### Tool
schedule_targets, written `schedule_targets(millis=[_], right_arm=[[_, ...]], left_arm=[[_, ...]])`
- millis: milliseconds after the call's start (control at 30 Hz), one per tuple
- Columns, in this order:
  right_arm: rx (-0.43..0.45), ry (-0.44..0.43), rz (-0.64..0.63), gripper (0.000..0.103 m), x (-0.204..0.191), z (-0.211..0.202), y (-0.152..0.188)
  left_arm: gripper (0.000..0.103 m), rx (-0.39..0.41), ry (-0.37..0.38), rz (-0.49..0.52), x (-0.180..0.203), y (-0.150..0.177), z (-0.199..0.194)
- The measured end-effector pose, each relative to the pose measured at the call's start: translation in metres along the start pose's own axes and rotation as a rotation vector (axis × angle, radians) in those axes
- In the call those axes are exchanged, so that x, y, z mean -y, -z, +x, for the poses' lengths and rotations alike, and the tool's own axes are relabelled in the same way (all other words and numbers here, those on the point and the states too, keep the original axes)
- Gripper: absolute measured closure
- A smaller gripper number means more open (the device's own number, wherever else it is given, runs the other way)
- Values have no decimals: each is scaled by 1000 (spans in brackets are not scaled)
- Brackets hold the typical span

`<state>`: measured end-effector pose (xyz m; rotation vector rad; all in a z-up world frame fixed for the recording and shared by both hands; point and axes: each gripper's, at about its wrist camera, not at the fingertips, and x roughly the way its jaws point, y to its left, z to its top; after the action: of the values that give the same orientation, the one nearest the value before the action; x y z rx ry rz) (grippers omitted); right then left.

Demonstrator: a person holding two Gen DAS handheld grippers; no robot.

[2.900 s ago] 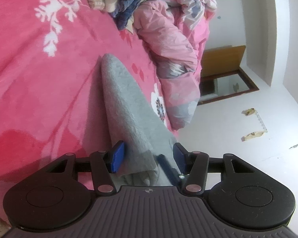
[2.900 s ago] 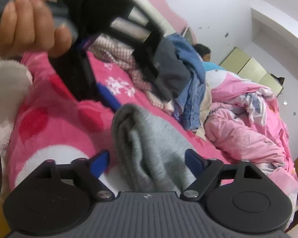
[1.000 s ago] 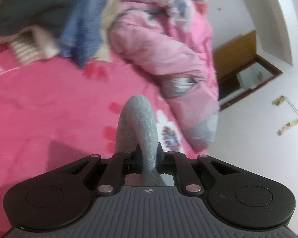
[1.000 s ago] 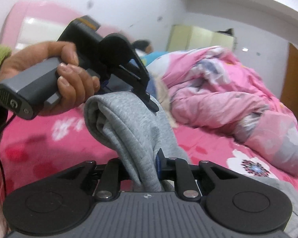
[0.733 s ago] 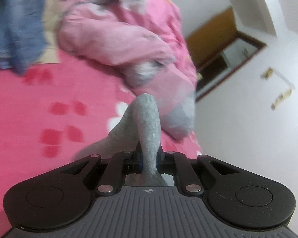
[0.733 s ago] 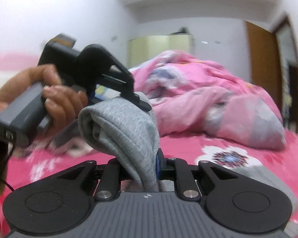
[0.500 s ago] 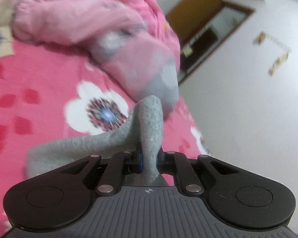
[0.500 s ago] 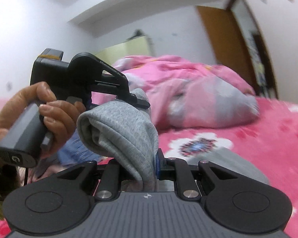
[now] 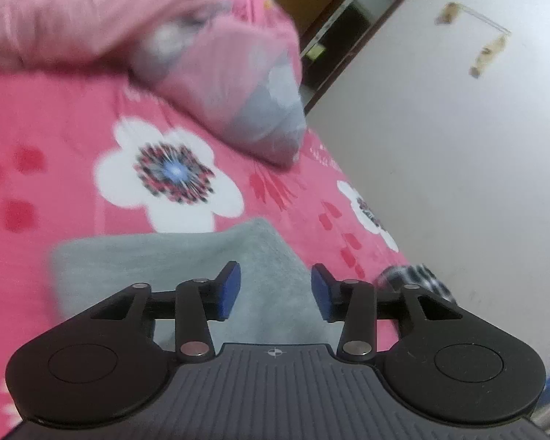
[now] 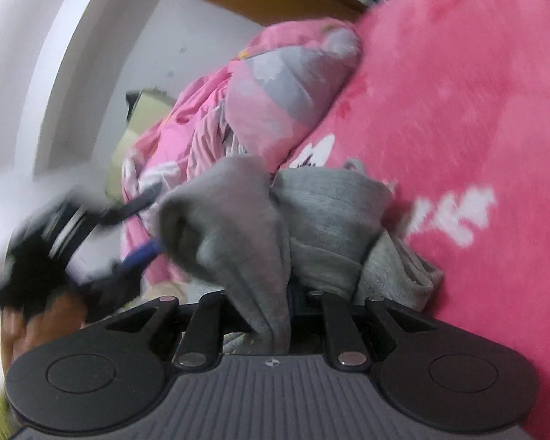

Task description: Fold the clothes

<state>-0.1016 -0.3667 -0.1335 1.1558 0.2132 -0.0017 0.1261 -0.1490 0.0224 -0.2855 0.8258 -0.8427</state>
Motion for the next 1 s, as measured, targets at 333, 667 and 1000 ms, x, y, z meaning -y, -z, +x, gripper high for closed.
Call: schedule_targets(millis=[333, 667, 1000], right_arm=[[-88, -88, 330, 82, 26, 6, -28], [101, 154, 40, 76, -16, -57, -72], [-30, 224, -644, 78, -124, 2, -62]], left_arm=[[52, -139, -143, 111, -16, 88, -53], [52, -89, -120, -34, -49, 113, -41], [52, -64, -104, -35, -51, 107, -26]])
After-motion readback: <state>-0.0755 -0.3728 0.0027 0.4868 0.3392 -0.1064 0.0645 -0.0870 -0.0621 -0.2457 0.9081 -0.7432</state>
